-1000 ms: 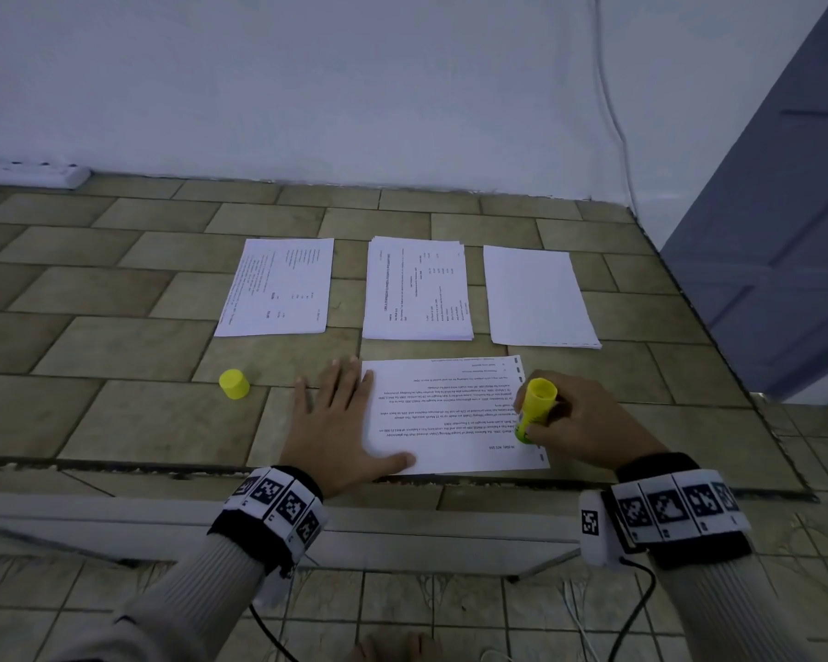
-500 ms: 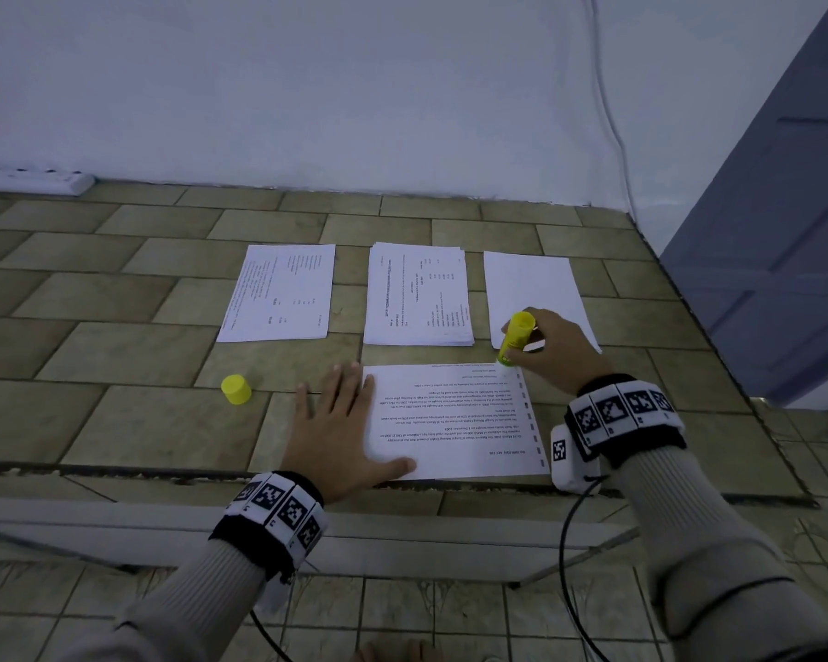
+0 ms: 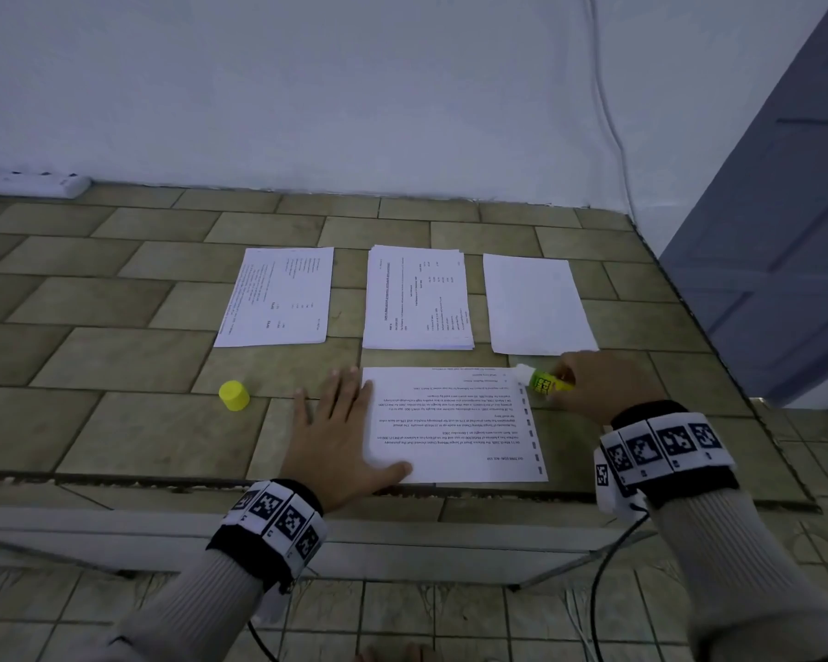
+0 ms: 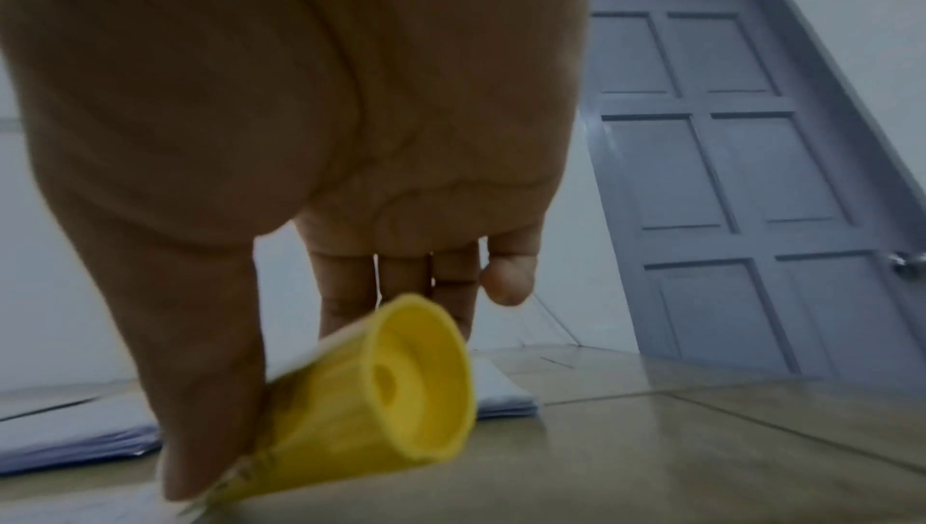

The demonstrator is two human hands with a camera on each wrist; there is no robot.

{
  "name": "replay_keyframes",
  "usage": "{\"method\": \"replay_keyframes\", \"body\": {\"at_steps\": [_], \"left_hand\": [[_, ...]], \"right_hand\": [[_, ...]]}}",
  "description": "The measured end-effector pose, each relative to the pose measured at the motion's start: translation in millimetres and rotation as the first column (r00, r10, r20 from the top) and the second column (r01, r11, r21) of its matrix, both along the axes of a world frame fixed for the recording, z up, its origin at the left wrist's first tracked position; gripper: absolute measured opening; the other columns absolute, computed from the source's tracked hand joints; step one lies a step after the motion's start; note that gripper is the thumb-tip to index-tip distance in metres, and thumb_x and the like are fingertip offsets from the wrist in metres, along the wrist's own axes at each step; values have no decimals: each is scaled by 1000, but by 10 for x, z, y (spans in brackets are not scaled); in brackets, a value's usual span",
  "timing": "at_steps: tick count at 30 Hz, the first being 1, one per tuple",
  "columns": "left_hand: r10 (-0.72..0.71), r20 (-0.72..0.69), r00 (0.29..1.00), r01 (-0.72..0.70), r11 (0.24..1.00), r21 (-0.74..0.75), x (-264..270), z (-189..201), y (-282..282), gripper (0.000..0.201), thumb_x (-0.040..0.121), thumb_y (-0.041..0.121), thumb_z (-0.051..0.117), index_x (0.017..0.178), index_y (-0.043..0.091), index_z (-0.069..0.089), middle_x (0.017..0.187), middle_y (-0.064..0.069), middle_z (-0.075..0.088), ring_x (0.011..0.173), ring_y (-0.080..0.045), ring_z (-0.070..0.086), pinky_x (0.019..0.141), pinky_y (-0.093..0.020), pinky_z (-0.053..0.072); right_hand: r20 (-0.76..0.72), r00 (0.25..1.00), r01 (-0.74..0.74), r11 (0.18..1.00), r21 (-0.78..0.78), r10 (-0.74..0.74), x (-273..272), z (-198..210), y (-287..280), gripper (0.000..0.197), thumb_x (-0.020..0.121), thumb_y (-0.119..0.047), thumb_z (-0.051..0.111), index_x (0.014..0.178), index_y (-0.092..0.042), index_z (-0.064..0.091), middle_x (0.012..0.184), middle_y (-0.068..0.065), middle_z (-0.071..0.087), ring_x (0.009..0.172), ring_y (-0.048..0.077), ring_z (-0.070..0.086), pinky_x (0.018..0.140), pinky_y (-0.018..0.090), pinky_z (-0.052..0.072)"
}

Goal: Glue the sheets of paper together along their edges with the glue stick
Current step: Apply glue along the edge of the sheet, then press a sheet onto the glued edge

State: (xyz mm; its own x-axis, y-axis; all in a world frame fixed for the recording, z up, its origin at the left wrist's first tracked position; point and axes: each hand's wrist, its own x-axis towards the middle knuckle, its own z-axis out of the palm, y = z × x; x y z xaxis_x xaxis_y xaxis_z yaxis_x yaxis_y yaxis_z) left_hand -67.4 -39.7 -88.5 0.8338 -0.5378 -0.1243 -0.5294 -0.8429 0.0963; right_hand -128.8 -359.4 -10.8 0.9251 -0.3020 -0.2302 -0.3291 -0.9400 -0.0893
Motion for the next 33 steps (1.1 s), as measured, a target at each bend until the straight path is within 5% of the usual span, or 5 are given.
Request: {"method": "replay_keyframes", "body": {"at_steps": [16, 22, 26, 30, 33], "left_hand": [[-19, 32, 999, 20, 1000, -12, -8, -26, 10, 116, 70, 88, -2, 156, 12, 4, 163, -7, -6, 150, -25, -9, 116, -61, -2], [-2, 24, 1000, 3, 1000, -26, -17, -36, 6, 120, 65, 88, -19, 156, 12, 1, 164, -5, -6, 150, -23, -9, 117, -58, -4], [0, 16, 1000, 0, 1000, -17, -30, -24, 2, 120, 65, 88, -20, 156, 12, 0, 163, -4, -8, 150, -22, -11, 117, -58, -6], [7, 7, 1000, -7, 1000, -20, -23, -10, -5, 121, 63, 88, -23, 156, 13, -4, 163, -3, -12, 149, -21, -14, 117, -56, -9], [8, 6, 1000, -8, 1000, -29, -32, -16, -6, 120, 64, 88, -21, 156, 13, -3, 163, -3, -11, 149, -20, -14, 117, -56, -9]], "right_hand": [[313, 775, 384, 803, 456, -549, -157, -202, -438, 46, 81, -19, 73, 118, -2, 51, 104, 12, 60, 98, 31, 57, 77, 33, 39], [133, 830, 470, 807, 356, -542, -243, -114, -285, 43, 87, -31, 66, 58, -10, 42, 54, 5, 43, 51, 16, 39, 50, 27, 31], [-59, 938, 339, 862, 377, -343, -120, -103, 18, 33, 91, -28, 58, 65, -8, 54, 70, 11, 66, 62, 23, 59, 67, 32, 50], [203, 950, 151, 920, 361, -236, 263, -4, 252, 13, 87, -20, 62, 83, -8, 62, 88, 10, 68, 78, 21, 60, 74, 29, 48], [213, 954, 153, 952, 265, -212, 588, -47, 224, 40, 88, -27, 64, 118, -3, 54, 120, 15, 55, 111, 28, 51, 90, 34, 43]]}}
